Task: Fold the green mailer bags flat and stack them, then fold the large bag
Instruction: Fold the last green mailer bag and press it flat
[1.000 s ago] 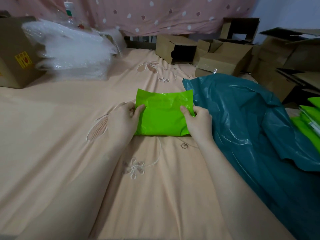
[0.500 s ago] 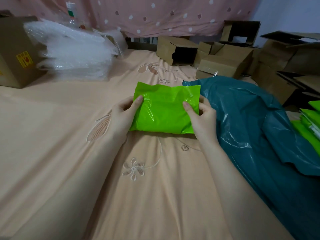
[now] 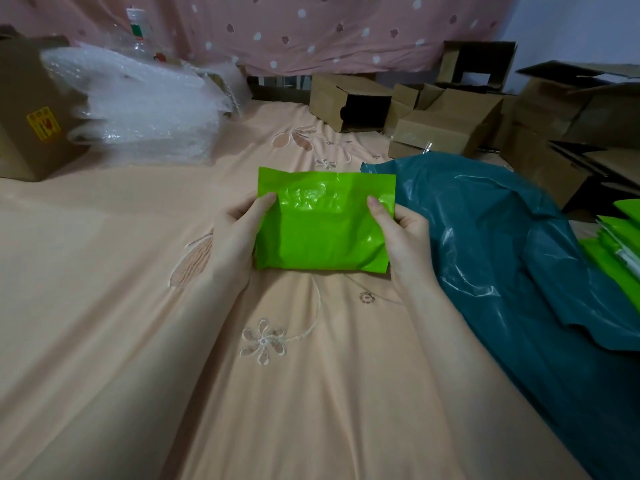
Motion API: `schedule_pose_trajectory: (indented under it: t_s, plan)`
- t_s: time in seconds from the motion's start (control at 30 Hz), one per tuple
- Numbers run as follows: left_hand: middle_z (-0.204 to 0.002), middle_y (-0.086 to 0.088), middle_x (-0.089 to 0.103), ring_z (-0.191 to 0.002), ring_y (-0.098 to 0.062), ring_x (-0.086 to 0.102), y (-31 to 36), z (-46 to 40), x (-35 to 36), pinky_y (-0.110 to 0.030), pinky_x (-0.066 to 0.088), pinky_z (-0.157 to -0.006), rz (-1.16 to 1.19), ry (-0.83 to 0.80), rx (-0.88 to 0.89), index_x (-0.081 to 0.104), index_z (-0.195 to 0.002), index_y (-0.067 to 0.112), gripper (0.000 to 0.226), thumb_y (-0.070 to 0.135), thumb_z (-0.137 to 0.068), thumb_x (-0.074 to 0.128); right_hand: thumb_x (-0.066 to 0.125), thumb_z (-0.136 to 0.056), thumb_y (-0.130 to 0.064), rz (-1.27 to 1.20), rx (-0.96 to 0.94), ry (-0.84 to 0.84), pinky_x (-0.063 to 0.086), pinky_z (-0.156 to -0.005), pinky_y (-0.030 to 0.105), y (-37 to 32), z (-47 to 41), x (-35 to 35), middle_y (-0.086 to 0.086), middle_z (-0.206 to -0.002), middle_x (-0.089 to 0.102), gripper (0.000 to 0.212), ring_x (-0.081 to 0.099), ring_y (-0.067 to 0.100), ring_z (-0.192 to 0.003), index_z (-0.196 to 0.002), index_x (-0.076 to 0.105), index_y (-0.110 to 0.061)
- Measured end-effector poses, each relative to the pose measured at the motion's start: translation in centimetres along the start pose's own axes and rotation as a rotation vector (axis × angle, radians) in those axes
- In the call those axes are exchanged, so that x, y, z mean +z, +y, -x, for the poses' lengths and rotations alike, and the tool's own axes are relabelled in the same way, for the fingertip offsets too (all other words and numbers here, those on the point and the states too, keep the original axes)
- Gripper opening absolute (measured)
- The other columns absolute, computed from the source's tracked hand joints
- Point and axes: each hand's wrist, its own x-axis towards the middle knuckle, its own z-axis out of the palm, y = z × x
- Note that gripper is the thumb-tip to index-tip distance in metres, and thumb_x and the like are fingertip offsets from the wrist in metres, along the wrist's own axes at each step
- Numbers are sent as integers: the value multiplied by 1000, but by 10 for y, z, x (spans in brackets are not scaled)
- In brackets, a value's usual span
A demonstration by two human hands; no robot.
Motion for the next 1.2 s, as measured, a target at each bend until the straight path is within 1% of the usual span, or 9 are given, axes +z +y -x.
schedule_pose_trajectory:
  t_s: [0.2, 0.33, 0.43, 0.53, 0.67, 0.8, 0.93, 1.1, 1.2]
  plan:
    - [-100, -17, 71, -101, -33, 65, -1, -1, 0, -51, 50, -92, 11, 14, -14, 72, -100, 8, 25, 28, -86, 65, 66, -86, -12, 3, 3, 1, 52, -78, 45, -2, 1, -1, 16, -83, 67, 13, 62, 27, -81, -85, 70, 0]
    - [-96, -14, 72, -95, -28, 67, -1, -2, 1, -49, 51, -91, 18, 14, -38, 73, -96, 10, 21, 26, -88, 63, 67, -86, -27, 1, -23, 41, 50, -73, 40, 1, -2, -3, 17, -81, 66, 27, 60, 25, -78, -78, 70, -1]
    - [-96, -14, 72, -95, -28, 66, -2, -3, 0, -48, 50, -92, 29, -18, -29, 74, -93, 11, 18, 24, -89, 61, 67, -86, -28, 16, -48, 67, 50, -72, 40, 3, -2, -4, 14, -77, 67, 23, 60, 25, -75, -71, 72, -11]
    - [-92, -10, 72, -93, -26, 64, -4, -3, 0, -45, 49, -91, 36, -31, -17, 72, -96, 8, 18, 18, -91, 59, 67, -86, -23, 32, -58, 80, 52, -72, 39, 5, -3, -5, 9, -75, 70, 18, 63, 24, -76, -71, 73, -14]
    - [-91, -5, 73, -92, -20, 65, -4, -3, -1, -38, 50, -90, 34, -65, 0, 70, -100, 10, 18, 14, -92, 54, 69, -82, -25, 28, -81, 95, 44, -68, 36, 8, -4, -4, 15, -74, 62, 31, 55, 23, -72, -73, 64, 4]
    - [-92, -4, 73, -92, -18, 65, -4, -3, -1, -36, 50, -90, 25, -91, 16, 68, -104, 8, 20, 15, -94, 53, 69, -81, -27, 28, -84, 129, 43, -65, 35, 9, -5, -5, 15, -71, 61, 32, 52, 22, -69, -70, 62, 3]
    - [-88, 0, 74, -87, -14, 66, -5, -3, 0, -34, 51, -88, 15, -76, 33, 70, -97, 12, 18, 16, -94, 53, 67, -81, -30, 34, -119, 144, 37, -61, 33, 9, -3, -3, 12, -66, 53, 41, 45, 20, -64, -70, 59, 9]
    - [-92, -7, 73, -92, -23, 65, -7, -5, -3, -42, 50, -91, 14, -53, 64, 71, -98, 10, 18, 18, -92, 57, 69, -83, -27, 23, -181, 142, 28, -57, 34, 7, 0, -2, 10, -61, 40, 53, 32, 22, -61, -67, 46, 18]
    - [-89, -7, 73, -90, -24, 65, -8, -6, -2, -41, 51, -87, 19, -22, 76, 69, -101, 3, 20, 17, -92, 57, 71, -80, -29, 16, -179, 142, 33, -59, 35, 7, 0, -1, 17, -62, 47, 51, 38, 21, -63, -71, 51, 17]
